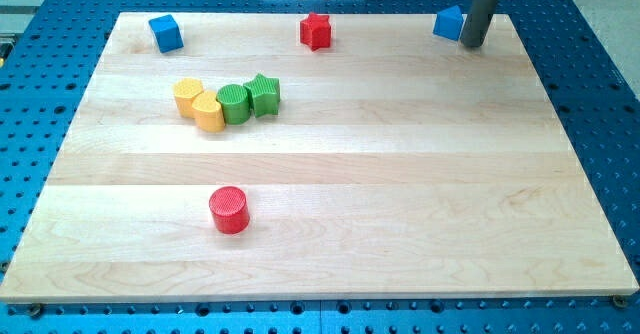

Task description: Move the blue triangle slightly to the down

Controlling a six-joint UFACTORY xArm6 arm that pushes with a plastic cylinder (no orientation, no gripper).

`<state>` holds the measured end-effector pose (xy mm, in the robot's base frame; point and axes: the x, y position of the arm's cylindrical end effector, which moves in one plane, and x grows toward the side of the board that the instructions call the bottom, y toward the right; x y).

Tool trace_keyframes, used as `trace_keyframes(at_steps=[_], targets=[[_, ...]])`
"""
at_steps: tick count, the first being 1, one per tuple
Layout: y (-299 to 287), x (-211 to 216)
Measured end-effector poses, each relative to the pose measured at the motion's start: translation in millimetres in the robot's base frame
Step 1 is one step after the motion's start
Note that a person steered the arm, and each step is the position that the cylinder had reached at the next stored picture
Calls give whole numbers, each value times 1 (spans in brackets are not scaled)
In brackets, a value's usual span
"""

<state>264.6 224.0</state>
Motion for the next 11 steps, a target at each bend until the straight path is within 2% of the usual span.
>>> trace_keyframes(at_steps=[1, 2, 3, 4, 7, 8, 9, 10, 11], targets=[[36, -38], [34, -73], [-1, -73], [-24, -62], [6, -40], [37, -14], [33, 29], [32, 54], [32, 60]])
